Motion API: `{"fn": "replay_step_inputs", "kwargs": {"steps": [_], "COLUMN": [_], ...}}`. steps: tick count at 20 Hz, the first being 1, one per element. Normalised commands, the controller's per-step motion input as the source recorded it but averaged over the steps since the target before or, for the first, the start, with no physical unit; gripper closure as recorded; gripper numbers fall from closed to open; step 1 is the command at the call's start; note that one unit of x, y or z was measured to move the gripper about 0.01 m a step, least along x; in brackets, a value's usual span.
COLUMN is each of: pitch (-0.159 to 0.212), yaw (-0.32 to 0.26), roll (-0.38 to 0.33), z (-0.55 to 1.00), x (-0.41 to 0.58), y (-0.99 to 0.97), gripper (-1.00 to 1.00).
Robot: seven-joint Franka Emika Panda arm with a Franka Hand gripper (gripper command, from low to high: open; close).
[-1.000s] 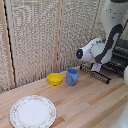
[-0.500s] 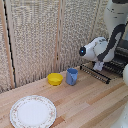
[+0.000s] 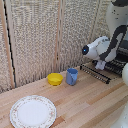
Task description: Kindly employ your clamp to softly take hold of the bread. Delicately rest it on the oven pan, verifying that it is even on the surface. Using your clamp and attentiveness, smoothly glide the pan into the oven and along the appropriate brackets, securing it in position.
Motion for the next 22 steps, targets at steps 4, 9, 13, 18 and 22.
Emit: {"fn": "replay_step_inputs", "kwargs": {"steps": [4, 9, 13, 18, 22], "pitch": [0.000, 0.004, 0.000, 0.017, 0.088], "yaw": [0.000, 0.000, 0.000, -0.001, -0.039], "roll": [0.025, 0.000, 0.024, 0.102, 0.125], "z": [0.17, 0.00, 0.15, 0.42, 0.59], "x": [0.001, 0.245, 0.278, 0.329, 0.434], "y": [-0.97, -0.15, 0.03, 0.07, 0.27], "gripper": [1.00, -1.00, -1.00, -1.00, -1.00]}}
